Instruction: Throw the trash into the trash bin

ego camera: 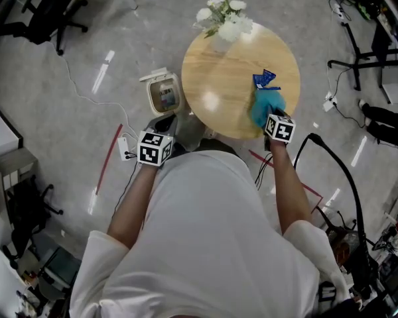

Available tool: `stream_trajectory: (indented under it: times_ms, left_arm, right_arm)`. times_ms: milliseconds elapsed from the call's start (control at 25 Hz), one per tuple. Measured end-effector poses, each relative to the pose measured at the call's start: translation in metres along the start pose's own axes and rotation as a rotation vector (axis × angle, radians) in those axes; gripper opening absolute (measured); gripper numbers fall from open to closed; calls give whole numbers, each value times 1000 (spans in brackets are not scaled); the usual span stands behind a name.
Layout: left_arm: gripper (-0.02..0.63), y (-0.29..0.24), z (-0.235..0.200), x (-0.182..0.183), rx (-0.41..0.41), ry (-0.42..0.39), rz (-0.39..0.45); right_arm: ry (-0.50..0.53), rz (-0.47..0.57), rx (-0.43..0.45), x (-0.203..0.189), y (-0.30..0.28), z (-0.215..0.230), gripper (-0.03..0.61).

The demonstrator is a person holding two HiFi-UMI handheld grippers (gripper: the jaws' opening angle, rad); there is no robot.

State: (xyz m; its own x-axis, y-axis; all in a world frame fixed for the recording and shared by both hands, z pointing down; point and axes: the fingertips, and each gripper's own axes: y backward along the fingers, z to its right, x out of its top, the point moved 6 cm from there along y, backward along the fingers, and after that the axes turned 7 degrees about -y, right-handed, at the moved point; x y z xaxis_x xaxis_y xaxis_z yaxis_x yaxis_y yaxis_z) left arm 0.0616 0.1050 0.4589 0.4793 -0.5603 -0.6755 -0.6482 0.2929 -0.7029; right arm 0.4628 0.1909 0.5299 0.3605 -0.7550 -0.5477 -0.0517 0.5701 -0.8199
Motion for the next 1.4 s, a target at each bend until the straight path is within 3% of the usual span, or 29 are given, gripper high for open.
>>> stream_trajectory:
  times_ms: [960,1400]
  left_arm:
    - [3,68,-68,-58,65,99,31]
    - [3,79,-91,-73,59,120,27]
  right_arm:
    - [155,-30,135,-14,-9,-148,6]
    - [157,58,181,15,1,-198,6]
